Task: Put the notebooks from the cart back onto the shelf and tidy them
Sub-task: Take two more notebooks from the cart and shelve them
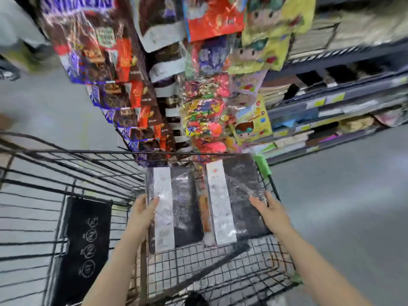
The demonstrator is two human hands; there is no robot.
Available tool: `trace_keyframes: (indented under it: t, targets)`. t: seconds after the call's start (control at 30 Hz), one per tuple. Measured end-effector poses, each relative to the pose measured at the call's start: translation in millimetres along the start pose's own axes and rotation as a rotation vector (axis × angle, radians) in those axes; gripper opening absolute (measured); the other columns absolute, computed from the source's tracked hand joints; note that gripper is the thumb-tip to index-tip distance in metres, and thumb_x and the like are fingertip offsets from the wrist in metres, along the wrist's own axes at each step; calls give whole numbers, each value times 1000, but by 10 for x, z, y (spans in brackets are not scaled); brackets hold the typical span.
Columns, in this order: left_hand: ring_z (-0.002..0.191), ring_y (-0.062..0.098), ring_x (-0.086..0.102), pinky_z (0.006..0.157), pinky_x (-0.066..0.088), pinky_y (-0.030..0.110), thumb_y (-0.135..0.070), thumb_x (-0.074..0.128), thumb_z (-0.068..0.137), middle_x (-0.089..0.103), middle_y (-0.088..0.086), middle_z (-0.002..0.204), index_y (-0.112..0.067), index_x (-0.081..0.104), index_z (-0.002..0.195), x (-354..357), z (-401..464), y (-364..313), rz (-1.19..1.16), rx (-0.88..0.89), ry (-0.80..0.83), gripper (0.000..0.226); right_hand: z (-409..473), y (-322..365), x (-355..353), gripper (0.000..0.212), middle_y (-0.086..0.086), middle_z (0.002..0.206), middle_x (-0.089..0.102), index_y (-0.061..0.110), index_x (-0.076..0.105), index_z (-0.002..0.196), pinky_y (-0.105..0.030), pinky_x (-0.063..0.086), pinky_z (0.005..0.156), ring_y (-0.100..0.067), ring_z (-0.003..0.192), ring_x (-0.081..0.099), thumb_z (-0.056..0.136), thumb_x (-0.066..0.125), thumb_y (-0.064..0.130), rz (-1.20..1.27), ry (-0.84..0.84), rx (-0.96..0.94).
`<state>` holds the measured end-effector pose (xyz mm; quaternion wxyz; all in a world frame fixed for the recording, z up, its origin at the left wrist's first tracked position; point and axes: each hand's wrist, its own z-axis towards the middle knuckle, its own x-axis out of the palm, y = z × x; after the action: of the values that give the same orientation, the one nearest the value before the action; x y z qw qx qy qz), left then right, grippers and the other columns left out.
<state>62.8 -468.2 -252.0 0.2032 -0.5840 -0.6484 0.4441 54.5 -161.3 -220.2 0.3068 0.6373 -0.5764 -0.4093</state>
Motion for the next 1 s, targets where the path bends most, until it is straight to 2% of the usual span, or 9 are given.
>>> trace_keyframes:
  t: [0.17, 0.3, 0.4, 0.5, 0.6, 0.67, 0.8, 0.93, 1.0]
  targets:
    - [107, 20, 50, 90, 36, 29, -26, 57, 89, 45, 4, 134, -6, 31, 140, 666, -400, -577, -20, 128, 15, 60, 19, 175, -906, 11, 0, 100, 61, 20, 55, 98, -15, 44, 68, -21, 95, 59, 88, 58, 19, -32, -42, -91]
    - [76, 0, 45, 62, 37, 11, -22, 56, 90, 42, -1, 116, 0, 37, 135, 1457, -602, -939, -46, 182, 12, 53, 197, 142, -1891, 11, 0, 95, 65, 18, 56, 97, -1, 43, 58, 0, 75, 59, 87, 59, 16, -5, -55, -122]
    - [104, 13, 56, 80, 39, 13, -29, 56, 89, 48, 7, 131, -1, 40, 134, 2097, -748, -1258, -67, 197, 7, 56, 350, 162, -2713, 13, 4, 89, 67, 14, 59, 100, -4, 44, 59, 6, 68, 63, 87, 59, 16, -46, -32, -125]
    - [81, 0, 59, 66, 42, 5, -22, 55, 91, 57, 7, 116, -3, 49, 125, 2710, -812, -1459, -93, 238, 19, 40, 516, 182, -3475, 20, -7, 86, 71, 8, 63, 102, -20, 53, 65, -10, 71, 68, 85, 62, 18, -52, -51, -113]
    - [94, 17, 58, 85, 45, 27, -32, 61, 87, 60, 8, 120, -9, 53, 121, 3240, -910, -1677, -78, 234, 30, 42, 679, 281, -4098, 16, -9, 84, 71, 8, 63, 100, -14, 50, 54, -6, 63, 68, 85, 62, 14, -52, -81, -116]
    - [112, 26, 55, 99, 42, 43, -50, 68, 74, 56, 10, 129, -12, 50, 128, 3529, -834, -1750, -100, 233, 31, 68, 804, 341, -4400, 15, -5, 81, 70, 7, 63, 98, -12, 48, 51, -4, 60, 67, 86, 61, 16, -46, -93, -127]
    - [128, 27, 43, 106, 34, 48, -60, 65, 71, 42, 10, 144, -14, 41, 137, 4047, -615, -1796, -41, 256, 32, 83, 1208, 434, -4809, 12, 1, 81, 68, 12, 61, 99, -12, 49, 50, 0, 57, 66, 87, 60, 16, -20, -117, -122]
    - [126, 25, 42, 95, 34, 30, -34, 61, 86, 42, 10, 142, -6, 35, 139, 4545, -415, -1929, -99, 204, -29, 65, 1748, 492, -5075, 20, -4, 87, 72, 11, 61, 105, -29, 58, 64, -14, 70, 70, 86, 61, 17, 31, -93, -100]
    - [103, 20, 52, 77, 41, 24, -35, 63, 85, 55, 5, 115, -9, 44, 131, 4776, -314, -2041, -145, 191, -8, 56, 2050, 576, -5177, 18, -2, 90, 71, 13, 61, 104, -24, 57, 60, -12, 70, 70, 87, 60, 19, 51, -76, -91]
